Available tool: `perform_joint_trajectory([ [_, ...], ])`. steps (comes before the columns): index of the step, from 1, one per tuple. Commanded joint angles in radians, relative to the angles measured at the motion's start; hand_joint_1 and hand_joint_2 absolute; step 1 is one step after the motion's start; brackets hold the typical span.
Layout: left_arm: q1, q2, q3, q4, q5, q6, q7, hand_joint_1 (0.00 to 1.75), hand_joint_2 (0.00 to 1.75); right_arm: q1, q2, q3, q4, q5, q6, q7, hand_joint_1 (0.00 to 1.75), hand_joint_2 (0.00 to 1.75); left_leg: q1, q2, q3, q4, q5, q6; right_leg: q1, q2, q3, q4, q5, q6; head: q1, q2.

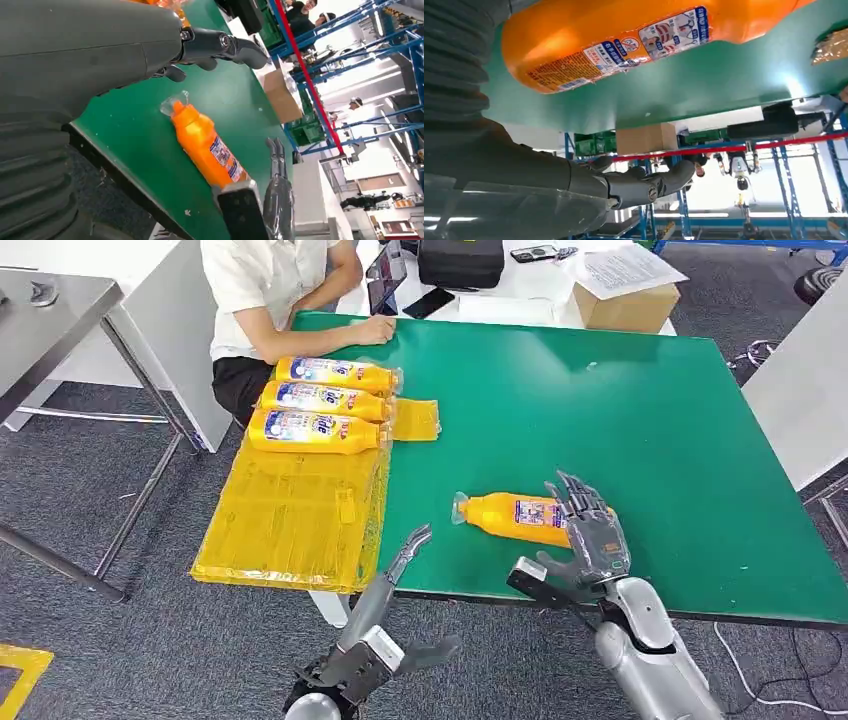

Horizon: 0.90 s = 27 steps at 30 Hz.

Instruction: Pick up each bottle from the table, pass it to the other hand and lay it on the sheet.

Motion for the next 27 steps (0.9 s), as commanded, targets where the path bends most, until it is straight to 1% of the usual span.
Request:
perform_joint_trajectory([
  [1, -0.032, 0.016, -0.027, 0.065, 0.012, -0.016, 0.012, 0.00, 1.75, -0.125, 0.013, 0.010, 0.192, 0.040, 0.035, 0.045, 0.00, 1.75, 0.000, 0.001, 0.005, -0.001, -0.002, -0.002, 0.000, 0.002, 0.004, -0.001, -0.001, -0.002, 0.000, 0.000],
  [3, -0.032, 0.016, -0.027, 0.065, 0.013, -0.017, 0.013, 0.00, 1.75, -0.128, 0.014, 0.016, 0.202, 0.051, 0.027, 0.053, 0.00, 1.75, 0.000, 0.000, 0.003, -0.001, -0.001, -0.001, 0.000, 0.001, 0.003, -0.001, -0.001, -0.001, 0.000, 0.000],
  [4, -0.031, 0.016, -0.027, 0.065, 0.014, -0.020, 0.014, 0.00, 1.75, -0.141, 0.008, 0.036, 0.222, 0.098, 0.011, 0.087, 0.00, 1.75, 0.001, 0.001, 0.007, -0.001, -0.003, -0.002, 0.001, 0.001, 0.007, -0.001, -0.003, -0.003, 0.000, 0.000],
  [5, -0.031, 0.016, -0.026, 0.064, 0.015, -0.022, 0.015, 0.00, 1.75, -0.148, 0.007, 0.041, 0.227, 0.116, 0.003, 0.098, 0.00, 1.75, 0.000, 0.000, 0.004, -0.001, -0.001, -0.001, 0.000, 0.001, 0.004, -0.001, -0.001, -0.001, 0.000, 0.000],
  [6, -0.029, 0.016, -0.024, 0.064, 0.017, -0.023, 0.017, 0.00, 1.75, -0.162, 0.005, 0.050, 0.240, 0.159, -0.018, 0.126, 0.00, 1.75, 0.001, 0.001, 0.008, -0.001, -0.003, -0.002, 0.001, 0.002, 0.007, -0.001, -0.003, -0.003, 0.000, 0.000],
  [8, -0.028, 0.015, -0.020, 0.063, 0.020, -0.023, 0.019, 0.00, 1.75, -0.179, 0.005, 0.057, 0.250, 0.180, -0.016, 0.140, 0.00, 1.75, 0.000, 0.001, 0.004, -0.001, -0.002, -0.001, 0.000, 0.002, 0.004, -0.001, -0.001, -0.001, 0.000, 0.000],
  [9, -0.028, 0.015, -0.019, 0.064, 0.021, -0.023, 0.020, 0.00, 1.75, -0.186, 0.009, 0.053, 0.253, 0.175, -0.007, 0.141, 0.00, 1.75, 0.000, 0.002, 0.008, -0.001, -0.003, -0.002, 0.000, 0.003, 0.006, 0.000, -0.002, -0.002, 0.000, 0.000],
  [10, -0.028, 0.015, -0.019, 0.064, 0.022, -0.023, 0.020, 0.00, 1.75, -0.187, 0.010, 0.048, 0.254, 0.161, 0.003, 0.136, 0.00, 1.75, 0.000, 0.002, 0.005, -0.001, -0.002, -0.002, 0.000, 0.002, 0.004, 0.000, -0.001, -0.002, 0.000, 0.000],
  [11, -0.029, 0.015, -0.020, 0.065, 0.024, -0.023, 0.020, 0.00, 1.75, -0.197, 0.011, 0.046, 0.270, 0.154, 0.019, 0.137, 0.00, 1.75, 0.001, 0.002, 0.008, 0.000, -0.004, -0.003, 0.001, 0.003, 0.007, 0.000, -0.003, -0.002, 0.000, 0.000],
  [13, -0.031, 0.013, -0.021, 0.067, 0.027, -0.024, 0.021, 0.00, 1.75, -0.204, 0.012, 0.036, 0.297, 0.131, 0.039, 0.129, 0.00, 1.75, 0.001, 0.001, 0.004, -0.001, -0.002, -0.002, 0.001, 0.001, 0.004, -0.001, -0.001, -0.001, 0.000, 0.000],
  [14, -0.035, 0.014, -0.024, 0.070, 0.030, -0.026, 0.021, 0.00, 1.75, -0.215, 0.023, 0.022, 0.334, 0.089, 0.065, 0.104, 0.00, 1.75, 0.001, 0.001, 0.007, -0.001, -0.003, -0.002, 0.001, 0.002, 0.007, -0.001, -0.002, -0.002, 0.000, 0.000],
  [16, -0.035, 0.013, -0.024, 0.070, 0.030, -0.026, 0.021, 0.00, 1.75, -0.213, 0.023, 0.020, 0.339, 0.084, 0.063, 0.099, 0.00, 1.75, 0.000, 0.000, 0.003, -0.001, -0.001, -0.001, 0.000, 0.001, 0.003, -0.001, -0.001, -0.001, 0.000, 0.000],
  [17, -0.035, 0.013, -0.024, 0.070, 0.030, -0.026, 0.021, 0.00, 1.75, -0.213, 0.023, 0.020, 0.339, 0.084, 0.063, 0.099, 0.00, 1.75, 0.001, 0.000, 0.007, -0.001, -0.002, -0.002, 0.001, 0.001, 0.007, -0.001, -0.002, -0.002, 0.000, 0.000],
  [18, -0.035, 0.013, -0.024, 0.070, 0.030, -0.026, 0.021, 0.00, 1.75, -0.210, 0.023, 0.021, 0.341, 0.084, 0.064, 0.099, 0.00, 1.75, 0.001, 0.000, 0.006, -0.001, -0.002, -0.002, 0.001, 0.001, 0.005, -0.001, -0.002, -0.002, 0.000, 0.000],
  [19, -0.035, 0.015, -0.027, 0.068, 0.031, -0.028, 0.021, 0.00, 1.75, -0.220, 0.026, 0.022, 0.364, 0.076, 0.083, 0.100, 0.00, 1.75, 0.000, 0.000, 0.003, -0.001, -0.001, -0.001, 0.000, 0.001, 0.003, -0.001, -0.001, -0.001, 0.000, 0.000],
  [20, -0.036, 0.016, -0.029, 0.067, 0.031, -0.029, 0.021, 0.00, 1.75, -0.228, 0.030, 0.017, 0.387, 0.057, 0.112, 0.103, 0.00, 1.75, 0.001, 0.001, 0.007, -0.001, -0.003, -0.002, 0.000, 0.001, 0.006, 0.000, -0.003, -0.002, 0.000, 0.000],
  [22, -0.037, 0.016, -0.031, 0.066, 0.033, -0.031, 0.021, 0.00, 1.75, -0.243, 0.030, 0.016, 0.426, 0.040, 0.156, 0.107, 0.00, 1.75, 0.001, -0.001, 0.003, -0.001, -0.001, -0.001, 0.000, 0.000, 0.003, -0.001, -0.001, -0.001, 0.000, 0.000],
  [23, -0.038, 0.017, -0.032, 0.066, 0.034, -0.032, 0.021, 0.00, 1.75, -0.245, 0.031, 0.013, 0.433, 0.031, 0.165, 0.104, 0.00, 1.75, 0.001, 0.000, 0.005, -0.001, -0.002, -0.002, 0.001, 0.001, 0.005, -0.001, -0.002, -0.001, 0.000, 0.000],
  [24, -0.038, 0.017, -0.032, 0.066, 0.034, -0.032, 0.021, 0.00, 1.75, -0.245, 0.029, 0.011, 0.435, 0.027, 0.165, 0.101, 0.00, 1.75, 0.000, -0.001, 0.003, -0.001, -0.001, -0.001, 0.000, 0.000, 0.003, -0.001, -0.001, -0.001, 0.000, 0.000],
  [25, -0.038, 0.017, -0.032, 0.066, 0.034, -0.032, 0.021, 0.00, 1.75, -0.245, 0.029, 0.011, 0.435, 0.027, 0.165, 0.101, 0.00, 1.75, 0.001, 0.000, 0.007, -0.001, -0.003, -0.002, 0.000, 0.001, 0.007, -0.001, -0.003, -0.002, 0.000, 0.000],
  [27, -0.038, 0.017, -0.032, 0.066, 0.034, -0.032, 0.021, 0.00, 1.75, -0.245, 0.029, 0.011, 0.435, 0.027, 0.165, 0.101, 0.00, 1.75, 0.000, 0.000, 0.003, -0.001, -0.001, -0.002, 0.000, 0.001, 0.003, -0.001, -0.001, -0.001, 0.000, 0.000],
])
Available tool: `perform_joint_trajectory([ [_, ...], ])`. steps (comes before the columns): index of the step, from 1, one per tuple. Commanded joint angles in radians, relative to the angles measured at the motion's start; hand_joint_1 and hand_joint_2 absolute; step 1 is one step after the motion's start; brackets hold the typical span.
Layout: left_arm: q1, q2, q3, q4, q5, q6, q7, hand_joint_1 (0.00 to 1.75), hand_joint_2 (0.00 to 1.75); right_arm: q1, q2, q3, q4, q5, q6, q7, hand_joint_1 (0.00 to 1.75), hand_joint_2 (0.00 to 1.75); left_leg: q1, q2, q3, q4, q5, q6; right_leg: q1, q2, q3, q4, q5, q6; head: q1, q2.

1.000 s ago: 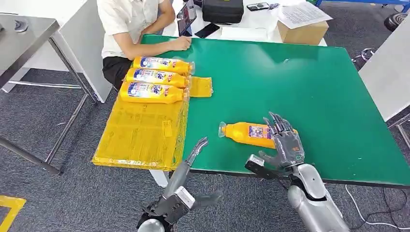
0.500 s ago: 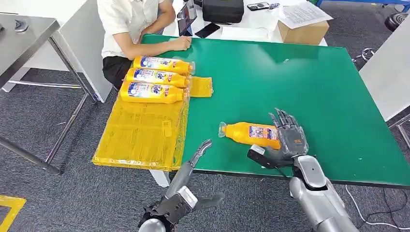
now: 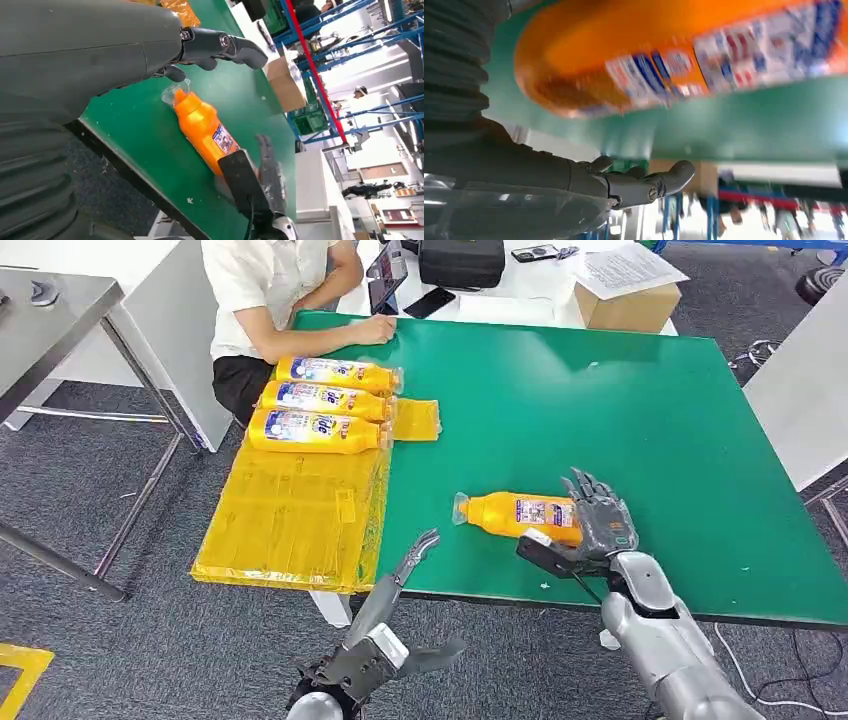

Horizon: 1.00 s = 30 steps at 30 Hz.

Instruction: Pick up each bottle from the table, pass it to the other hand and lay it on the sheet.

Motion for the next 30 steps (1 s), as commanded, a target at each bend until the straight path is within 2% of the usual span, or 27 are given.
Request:
perform_joint_trajectory([
  [1, -0.029, 0.017, -0.019, 0.053, 0.006, -0.004, 0.005, 0.00, 1.75, -0.074, 0.028, -0.005, 0.163, -0.028, 0.038, -0.006, 0.00, 1.75, 0.001, 0.001, 0.006, -0.001, -0.003, -0.002, 0.001, 0.002, 0.005, 0.000, -0.002, -0.002, 0.000, 0.000],
  [4, -0.030, 0.018, -0.023, 0.054, 0.006, -0.008, 0.005, 0.00, 1.75, -0.073, 0.033, -0.015, 0.190, -0.066, 0.082, -0.015, 0.00, 1.75, 0.001, 0.002, 0.011, 0.000, -0.006, -0.004, 0.001, 0.003, 0.010, 0.001, -0.005, -0.004, 0.000, 0.000],
  [5, -0.030, 0.018, -0.024, 0.053, 0.006, -0.008, 0.005, 0.00, 1.75, -0.074, 0.034, -0.016, 0.196, -0.071, 0.086, -0.018, 0.00, 1.75, 0.001, 0.001, 0.006, -0.001, -0.002, -0.002, 0.001, 0.002, 0.005, -0.001, -0.002, -0.002, 0.000, 0.000],
  [7, -0.030, 0.018, -0.025, 0.053, 0.006, -0.008, 0.005, 0.00, 1.75, -0.072, 0.035, -0.017, 0.198, -0.074, 0.086, -0.020, 0.00, 1.75, 0.001, 0.001, 0.005, -0.001, -0.002, -0.002, 0.001, 0.001, 0.004, -0.001, -0.001, -0.002, 0.000, 0.000],
  [9, -0.031, 0.019, -0.026, 0.051, 0.006, -0.010, 0.005, 0.00, 1.75, -0.075, 0.036, -0.013, 0.213, -0.071, 0.092, -0.015, 0.00, 1.75, 0.001, 0.001, 0.010, -0.001, -0.004, -0.003, 0.001, 0.001, 0.009, -0.001, -0.004, -0.003, 0.000, 0.000],
  [10, -0.031, 0.019, -0.026, 0.051, 0.007, -0.010, 0.006, 0.00, 1.75, -0.077, 0.037, -0.011, 0.219, -0.070, 0.094, -0.011, 0.00, 1.75, 0.001, 0.000, 0.004, -0.001, -0.001, -0.001, 0.001, 0.000, 0.004, -0.001, -0.001, -0.001, 0.000, 0.000],
  [13, -0.025, 0.020, -0.024, 0.046, 0.005, -0.012, 0.014, 0.00, 1.75, -0.091, 0.030, 0.017, 0.254, -0.030, 0.107, 0.053, 0.00, 1.75, 0.001, 0.000, 0.008, -0.001, -0.003, -0.003, 0.001, 0.001, 0.008, -0.001, -0.003, -0.003, 0.000, 0.000],
  [15, -0.023, 0.021, -0.024, 0.046, 0.005, -0.013, 0.014, 0.00, 1.75, -0.091, 0.029, 0.017, 0.255, -0.030, 0.107, 0.054, 0.00, 1.75, 0.001, 0.000, 0.005, -0.001, -0.002, -0.002, 0.001, 0.000, 0.005, -0.001, -0.001, -0.002, 0.000, 0.000],
  [16, -0.020, 0.022, -0.023, 0.043, 0.004, -0.012, 0.015, 0.00, 1.75, -0.090, 0.027, 0.020, 0.256, -0.024, 0.106, 0.062, 0.00, 1.75, 0.001, 0.000, 0.009, -0.001, -0.003, -0.003, 0.001, 0.001, 0.008, -0.002, -0.003, -0.003, 0.000, 0.000],
  [18, -0.014, 0.024, -0.023, 0.035, 0.001, -0.010, 0.017, 0.00, 1.75, -0.091, 0.024, 0.029, 0.258, -0.010, 0.116, 0.083, 0.00, 1.75, 0.001, 0.000, 0.005, -0.001, -0.001, -0.001, 0.001, 0.000, 0.005, -0.001, -0.001, -0.001, 0.000, 0.000],
  [19, -0.011, 0.024, -0.023, 0.032, -0.001, -0.009, 0.018, 0.00, 1.75, -0.092, 0.018, 0.037, 0.263, 0.006, 0.124, 0.108, 0.12, 1.75, 0.001, -0.001, 0.008, -0.001, -0.002, -0.002, 0.001, 0.000, 0.008, -0.002, -0.002, -0.002, 0.000, 0.000],
  [20, -0.008, 0.024, -0.022, 0.029, -0.003, -0.010, 0.019, 0.00, 1.75, -0.090, 0.007, 0.040, 0.264, 0.006, 0.145, 0.111, 1.33, 1.75, 0.001, 0.000, 0.010, -0.002, -0.003, -0.003, 0.001, 0.000, 0.010, -0.002, -0.003, -0.003, 0.000, 0.000],
  [21, -0.008, 0.024, -0.022, 0.029, -0.004, -0.011, 0.020, 0.00, 1.75, -0.089, 0.001, 0.037, 0.267, 0.004, 0.149, 0.111, 1.75, 1.75, 0.001, 0.000, 0.008, -0.001, -0.003, -0.002, 0.001, 0.001, 0.008, -0.001, -0.003, -0.002, 0.000, 0.000],
  [23, -0.011, 0.023, -0.022, 0.030, -0.004, -0.013, 0.020, 0.00, 1.75, -0.083, -0.012, 0.024, 0.278, -0.014, 0.167, 0.099, 1.75, 1.75, 0.001, -0.001, 0.008, -0.001, -0.002, -0.002, 0.001, -0.001, 0.008, -0.001, -0.003, -0.002, 0.000, 0.000],
  [25, -0.014, 0.022, -0.022, 0.034, -0.003, -0.015, 0.020, 0.00, 1.75, -0.072, -0.016, -0.018, 0.294, -0.075, 0.202, 0.045, 1.75, 1.75, 0.001, -0.003, 0.010, -0.001, -0.003, -0.002, 0.001, -0.003, 0.011, -0.002, -0.003, -0.002, 0.000, 0.000],
  [26, -0.016, 0.023, -0.023, 0.037, -0.002, -0.017, 0.020, 0.00, 1.75, -0.066, -0.018, -0.034, 0.300, -0.105, 0.220, 0.011, 1.75, 1.75, 0.001, -0.004, 0.006, -0.001, -0.001, -0.001, 0.001, -0.003, 0.007, -0.002, -0.002, -0.001, 0.000, 0.000],
  [27, -0.022, 0.022, -0.022, 0.044, 0.007, -0.022, 0.012, 0.00, 1.75, -0.052, -0.009, -0.096, 0.303, -0.210, 0.288, -0.089, 1.75, 1.75, 0.001, -0.004, 0.010, -0.002, -0.002, -0.002, 0.001, -0.004, 0.010, -0.002, -0.003, -0.002, 0.000, 0.000],
  [30, -0.039, 0.008, -0.006, 0.067, 0.047, -0.013, -0.018, 0.00, 1.75, -0.005, 0.004, -0.186, 0.263, -0.387, 0.400, -0.252, 1.75, 1.75, 0.002, -0.008, 0.011, -0.002, -0.001, -0.002, 0.001, -0.007, 0.012, -0.003, -0.003, -0.001, 0.000, 0.000],
])
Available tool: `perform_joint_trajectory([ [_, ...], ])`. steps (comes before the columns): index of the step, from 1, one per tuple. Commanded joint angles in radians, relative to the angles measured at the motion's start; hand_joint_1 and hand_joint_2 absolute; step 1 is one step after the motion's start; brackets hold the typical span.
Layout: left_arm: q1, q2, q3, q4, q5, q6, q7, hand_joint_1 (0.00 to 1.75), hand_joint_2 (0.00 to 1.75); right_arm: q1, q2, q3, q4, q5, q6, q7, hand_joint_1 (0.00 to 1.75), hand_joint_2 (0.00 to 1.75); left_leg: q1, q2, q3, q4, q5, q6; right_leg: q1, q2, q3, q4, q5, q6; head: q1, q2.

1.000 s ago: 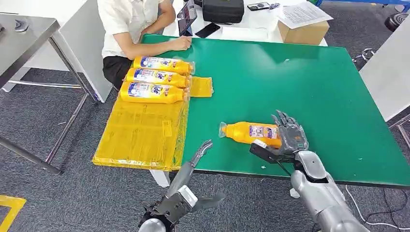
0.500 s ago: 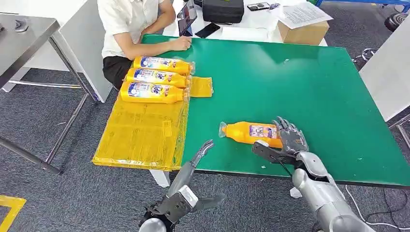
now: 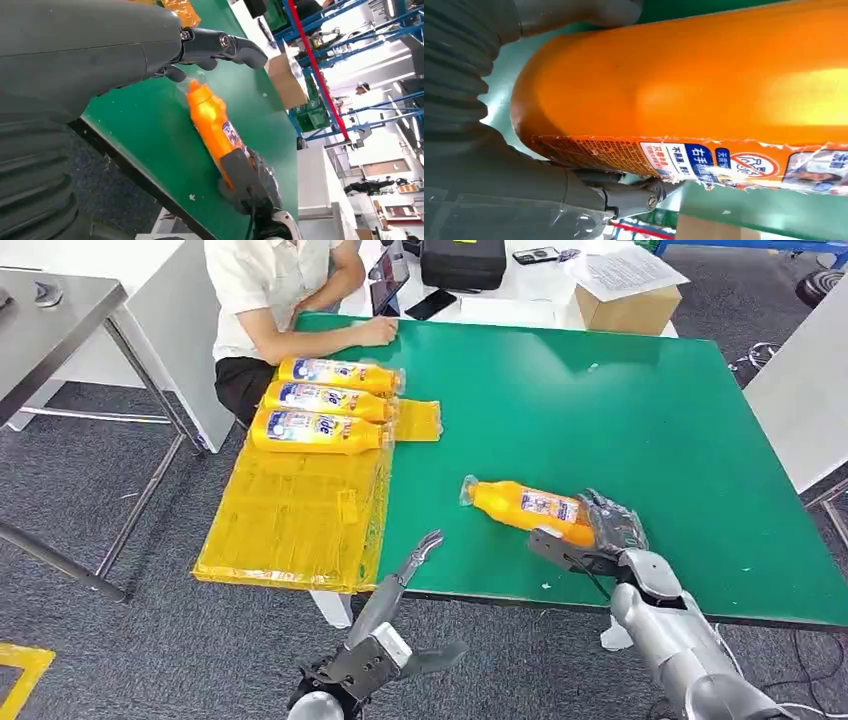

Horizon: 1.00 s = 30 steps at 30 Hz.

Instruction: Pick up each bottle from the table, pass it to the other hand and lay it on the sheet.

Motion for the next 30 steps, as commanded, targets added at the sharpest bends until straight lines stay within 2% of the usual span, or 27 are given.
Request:
perform_joint_trajectory([
  [1, -0.036, 0.001, 0.010, 0.068, 0.073, 0.009, -0.038, 0.00, 1.75, 0.095, 0.020, -0.203, 0.054, -0.378, 0.256, -0.344, 1.75, 1.75, 0.002, -0.003, 0.005, -0.002, -0.001, -0.001, 0.002, -0.003, 0.006, -0.002, -0.002, -0.002, 0.000, 0.000],
  [3, -0.034, -0.007, 0.037, 0.070, 0.121, 0.023, -0.041, 0.00, 1.75, 0.134, 0.040, -0.237, -0.019, -0.463, 0.300, -0.411, 1.75, 1.75, 0.002, -0.004, 0.009, -0.003, -0.002, -0.002, 0.002, -0.004, 0.011, -0.004, -0.003, -0.003, 0.000, 0.000],
  [8, -0.032, -0.006, 0.046, 0.072, 0.151, 0.029, -0.045, 0.00, 1.75, 0.164, 0.047, -0.240, -0.087, -0.502, 0.323, -0.404, 1.75, 1.75, 0.002, 0.000, 0.009, -0.002, -0.005, -0.001, 0.002, 0.000, 0.009, -0.002, -0.002, -0.003, 0.000, 0.000],
  [9, -0.023, -0.017, 0.077, 0.074, 0.203, 0.039, -0.035, 0.00, 1.75, 0.180, 0.059, -0.257, -0.128, -0.543, 0.333, -0.433, 1.75, 1.75, 0.001, 0.001, 0.009, -0.001, -0.005, -0.001, 0.002, 0.001, 0.008, -0.002, -0.002, -0.002, 0.000, 0.000],
  [12, -0.012, -0.001, 0.106, 0.076, 0.280, 0.057, -0.039, 0.00, 1.75, 0.228, 0.074, -0.251, -0.261, -0.591, 0.337, -0.409, 1.75, 1.75, 0.002, 0.001, 0.008, -0.001, -0.004, -0.001, 0.002, 0.000, 0.008, -0.002, -0.003, -0.003, 0.000, 0.000],
  [16, 0.090, 0.016, 0.175, -0.039, 0.357, 0.103, -0.078, 0.00, 1.75, 0.311, 0.160, -0.231, -0.485, -0.678, 0.356, -0.378, 1.75, 1.75, 0.002, 0.005, 0.010, -0.001, -0.007, -0.002, 0.003, 0.005, 0.009, -0.001, -0.004, -0.004, 0.000, 0.000],
  [17, 0.114, 0.022, 0.188, -0.064, 0.390, 0.105, -0.068, 0.00, 1.75, 0.338, 0.197, -0.208, -0.550, -0.692, 0.342, -0.368, 1.75, 1.75, 0.003, 0.005, 0.009, -0.001, -0.007, -0.002, 0.003, 0.005, 0.008, -0.001, -0.004, -0.004, 0.000, 0.000],
  [19, 0.122, 0.021, 0.191, -0.062, 0.463, 0.076, -0.022, 0.00, 1.75, 0.362, 0.219, -0.152, -0.613, -0.708, 0.324, -0.365, 1.75, 1.75, 0.002, 0.007, 0.009, -0.001, -0.008, -0.003, 0.003, 0.007, 0.008, 0.001, -0.005, -0.005, 0.000, 0.000],
  [22, 0.096, 0.032, 0.161, -0.008, 0.523, 0.037, -0.007, 0.00, 1.75, 0.371, 0.247, -0.062, -0.651, -0.701, 0.289, -0.378, 1.75, 1.75, 0.004, 0.008, 0.009, -0.001, -0.010, -0.005, 0.004, 0.007, 0.008, 0.000, -0.006, -0.007, 0.000, 0.000],
  [23, 0.079, 0.037, 0.150, 0.018, 0.549, 0.013, -0.005, 0.00, 1.75, 0.371, 0.265, -0.033, -0.654, -0.691, 0.253, -0.387, 1.75, 1.75, 0.003, 0.005, 0.007, -0.001, -0.008, -0.004, 0.003, 0.004, 0.006, 0.000, -0.007, -0.007, 0.000, 0.000],
  [24, 0.075, 0.037, 0.148, 0.022, 0.553, 0.010, -0.005, 0.00, 1.75, 0.370, 0.268, -0.025, -0.654, -0.690, 0.247, -0.386, 1.75, 1.75, 0.004, 0.007, 0.011, -0.001, -0.010, -0.005, 0.004, 0.006, 0.009, 0.001, -0.008, -0.008, 0.000, 0.000],
  [26, 0.071, 0.040, 0.138, 0.022, 0.563, -0.002, -0.002, 0.00, 1.75, 0.369, 0.272, -0.015, -0.650, -0.702, 0.244, -0.390, 1.75, 1.75, 0.004, 0.004, 0.007, -0.001, -0.009, -0.005, 0.004, 0.003, 0.007, 0.000, -0.009, -0.006, 0.000, 0.000],
  [27, 0.069, 0.044, 0.129, 0.020, 0.564, -0.006, -0.002, 0.00, 1.75, 0.369, 0.277, -0.011, -0.647, -0.718, 0.242, -0.394, 1.75, 1.75, 0.004, 0.004, 0.012, -0.001, -0.011, -0.006, 0.004, 0.003, 0.010, 0.001, -0.011, -0.007, 0.000, 0.000],
  [29, 0.054, 0.045, 0.109, 0.026, 0.561, -0.012, -0.002, 0.00, 1.75, 0.370, 0.288, 0.008, -0.631, -0.735, 0.231, -0.398, 1.73, 1.75, 0.004, 0.003, 0.006, -0.001, -0.008, -0.004, 0.003, 0.002, 0.006, 0.000, -0.009, -0.006, 0.000, 0.000],
  [30, 0.041, 0.041, 0.102, 0.036, 0.559, -0.014, 0.000, 0.00, 1.75, 0.370, 0.288, 0.015, -0.622, -0.746, 0.229, -0.401, 1.75, 1.75, 0.004, 0.004, 0.009, -0.001, -0.009, -0.005, 0.004, 0.003, 0.008, 0.000, -0.010, -0.006, 0.000, 0.000],
])
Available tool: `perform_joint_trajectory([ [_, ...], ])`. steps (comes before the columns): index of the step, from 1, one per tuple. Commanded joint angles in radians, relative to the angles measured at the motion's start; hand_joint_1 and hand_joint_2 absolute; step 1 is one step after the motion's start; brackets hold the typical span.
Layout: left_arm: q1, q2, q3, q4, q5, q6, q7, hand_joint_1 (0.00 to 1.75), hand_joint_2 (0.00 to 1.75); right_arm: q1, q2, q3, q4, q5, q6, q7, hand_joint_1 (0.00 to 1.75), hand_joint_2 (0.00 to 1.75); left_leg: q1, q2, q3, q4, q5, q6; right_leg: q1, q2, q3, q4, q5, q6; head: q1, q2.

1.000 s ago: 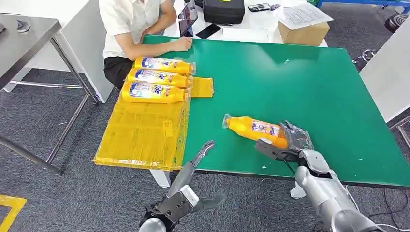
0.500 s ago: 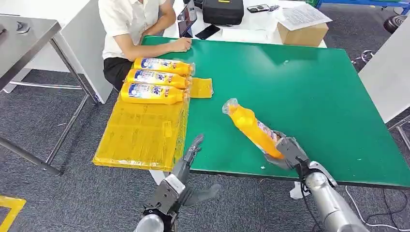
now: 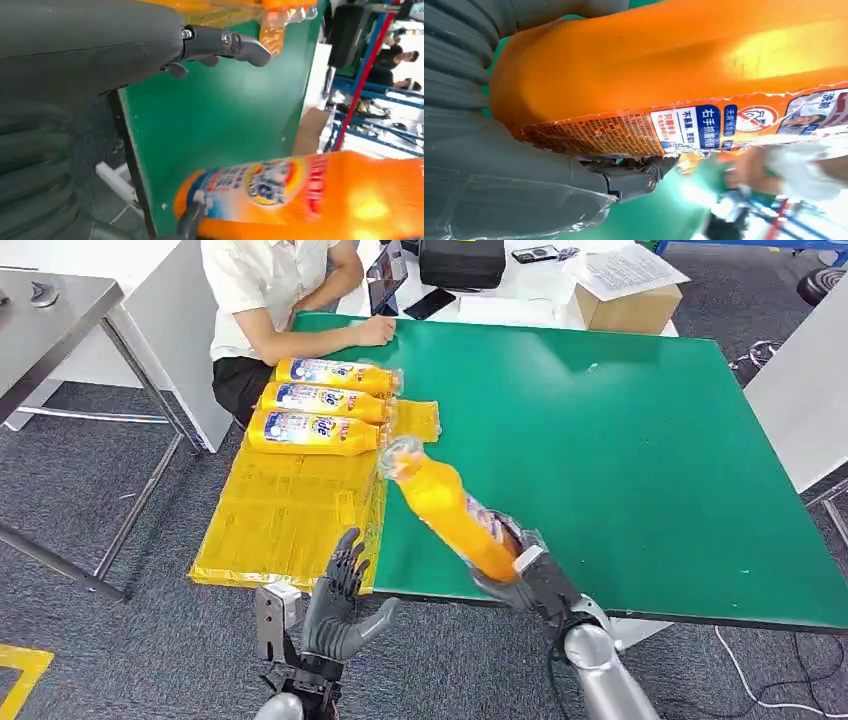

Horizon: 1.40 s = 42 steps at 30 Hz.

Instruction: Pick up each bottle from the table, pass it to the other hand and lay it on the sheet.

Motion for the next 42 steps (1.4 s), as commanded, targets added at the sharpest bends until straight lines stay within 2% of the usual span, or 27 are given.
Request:
perform_joint_trajectory([
  [1, -0.075, 0.031, -0.055, 0.084, 0.010, -0.028, 0.017, 0.00, 1.75, 0.006, 0.056, 0.111, -0.024, -0.067, -0.036, -0.021, 1.75, 1.75, 0.000, 0.000, 0.003, -0.001, -0.001, -0.001, 0.000, 0.000, 0.003, -0.001, -0.001, -0.001, 0.000, 0.000],
  [2, -0.111, 0.017, -0.069, 0.121, 0.010, -0.032, 0.018, 0.00, 1.75, 0.009, 0.044, 0.112, -0.016, -0.079, -0.043, -0.030, 1.75, 1.75, 0.001, 0.000, 0.007, -0.001, -0.003, -0.002, 0.001, 0.000, 0.006, -0.001, -0.003, -0.002, 0.000, 0.000],
  [5, -0.181, -0.011, -0.095, 0.192, 0.030, -0.031, 0.029, 0.00, 1.75, 0.033, 0.022, 0.096, -0.028, -0.102, -0.045, -0.051, 1.75, 1.75, 0.000, -0.004, 0.003, -0.001, 0.000, -0.001, 0.000, -0.004, 0.003, -0.001, -0.001, -0.001, 0.000, 0.000],
  [19, -0.186, -0.002, -0.097, 0.125, 0.097, -0.036, 0.016, 0.00, 1.75, 0.001, 0.029, 0.164, 0.025, -0.076, -0.033, -0.047, 1.75, 1.75, 0.000, 0.000, 0.006, -0.001, -0.003, -0.002, 0.000, 0.000, 0.005, -0.001, -0.002, -0.002, 0.000, 0.000],
  [24, -0.201, -0.003, -0.110, 0.052, 0.071, -0.014, -0.004, 0.00, 1.75, -0.042, 0.050, 0.250, 0.167, -0.034, -0.020, -0.034, 1.75, 1.75, 0.001, 0.000, 0.004, 0.000, -0.003, -0.002, 0.001, 0.001, 0.004, -0.001, -0.001, -0.002, 0.000, 0.000],
  [28, -0.215, -0.011, -0.103, 0.093, 0.079, -0.009, 0.017, 0.00, 1.75, -0.071, 0.057, 0.288, 0.201, -0.007, -0.027, -0.038, 1.75, 1.75, 0.000, 0.001, 0.007, -0.001, -0.004, -0.003, 0.001, 0.002, 0.007, -0.001, -0.002, -0.002, 0.000, 0.000],
  [30, -0.229, -0.016, -0.103, 0.122, 0.082, -0.012, 0.017, 0.00, 1.75, -0.084, 0.058, 0.313, 0.207, 0.019, -0.035, -0.031, 1.75, 1.75, 0.000, 0.000, 0.003, -0.001, -0.002, -0.002, 0.000, 0.001, 0.003, -0.001, -0.001, -0.001, 0.000, 0.000],
  [42, -0.246, -0.026, -0.102, 0.136, 0.080, -0.026, 0.003, 0.00, 1.75, -0.102, 0.058, 0.347, 0.217, 0.027, -0.030, -0.024, 1.75, 1.75, 0.001, -0.001, 0.006, 0.000, -0.003, -0.002, 0.001, 0.000, 0.006, 0.000, -0.002, -0.002, 0.000, 0.000],
])
